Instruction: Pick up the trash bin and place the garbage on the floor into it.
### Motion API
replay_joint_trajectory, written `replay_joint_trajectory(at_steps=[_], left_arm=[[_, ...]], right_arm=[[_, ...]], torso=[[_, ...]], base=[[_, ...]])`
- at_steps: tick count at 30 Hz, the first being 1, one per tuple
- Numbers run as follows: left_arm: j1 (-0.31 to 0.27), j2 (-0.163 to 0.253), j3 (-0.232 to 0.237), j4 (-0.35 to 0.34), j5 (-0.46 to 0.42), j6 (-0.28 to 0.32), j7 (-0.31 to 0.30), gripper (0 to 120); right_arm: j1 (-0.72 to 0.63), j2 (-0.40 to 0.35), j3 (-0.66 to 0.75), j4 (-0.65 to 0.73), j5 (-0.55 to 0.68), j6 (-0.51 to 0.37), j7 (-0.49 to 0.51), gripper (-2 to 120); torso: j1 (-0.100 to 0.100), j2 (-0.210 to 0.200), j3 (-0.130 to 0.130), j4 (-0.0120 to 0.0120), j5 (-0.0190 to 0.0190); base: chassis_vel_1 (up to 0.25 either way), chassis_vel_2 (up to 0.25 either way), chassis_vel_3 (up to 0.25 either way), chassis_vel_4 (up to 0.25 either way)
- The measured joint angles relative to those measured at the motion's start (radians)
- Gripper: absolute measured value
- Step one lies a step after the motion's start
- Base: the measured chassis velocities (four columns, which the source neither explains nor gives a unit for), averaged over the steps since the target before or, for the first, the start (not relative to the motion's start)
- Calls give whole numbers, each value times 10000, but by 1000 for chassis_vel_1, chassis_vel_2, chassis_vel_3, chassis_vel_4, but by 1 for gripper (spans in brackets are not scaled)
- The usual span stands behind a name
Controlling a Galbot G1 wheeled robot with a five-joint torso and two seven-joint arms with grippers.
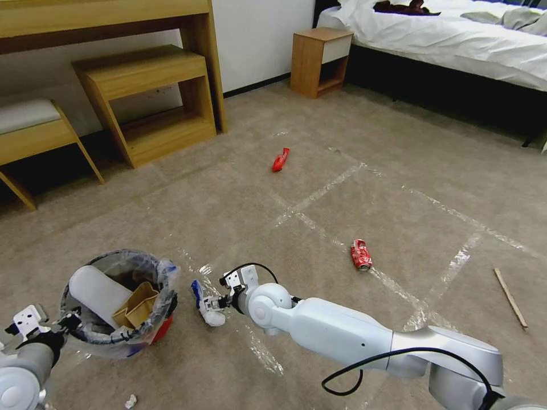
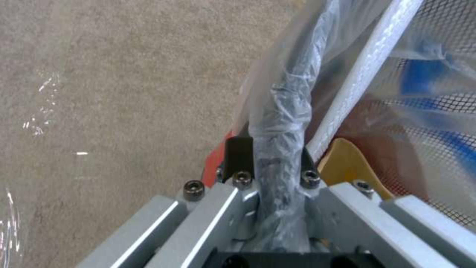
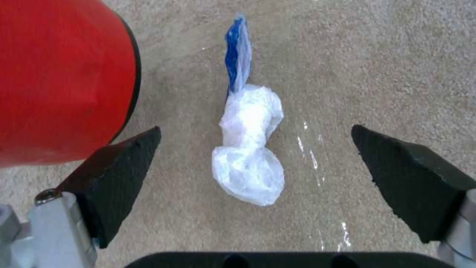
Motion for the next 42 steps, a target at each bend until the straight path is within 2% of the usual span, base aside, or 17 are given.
replay_joint_trajectory(at_steps=[9, 23, 42], left_arm=[[25, -62, 1, -56, 4, -13, 28, 1], [122, -149, -52, -184, -3, -23, 93, 1], [165, -296, 0, -379, -10, -41, 117, 1]], right_arm=[[158, 269, -169, -474, 78, 72, -143, 97], [174, 780, -236, -1954, -248, 224, -621, 95], [180, 1502, -585, -3113, -426, 461, -1016, 82]], torso=[[0, 0, 0, 1, 0], [0, 0, 0, 0, 0], [0, 0, 0, 1, 0]], base=[[0, 0, 0, 0], [0, 0, 0, 0], [0, 0, 0, 0]])
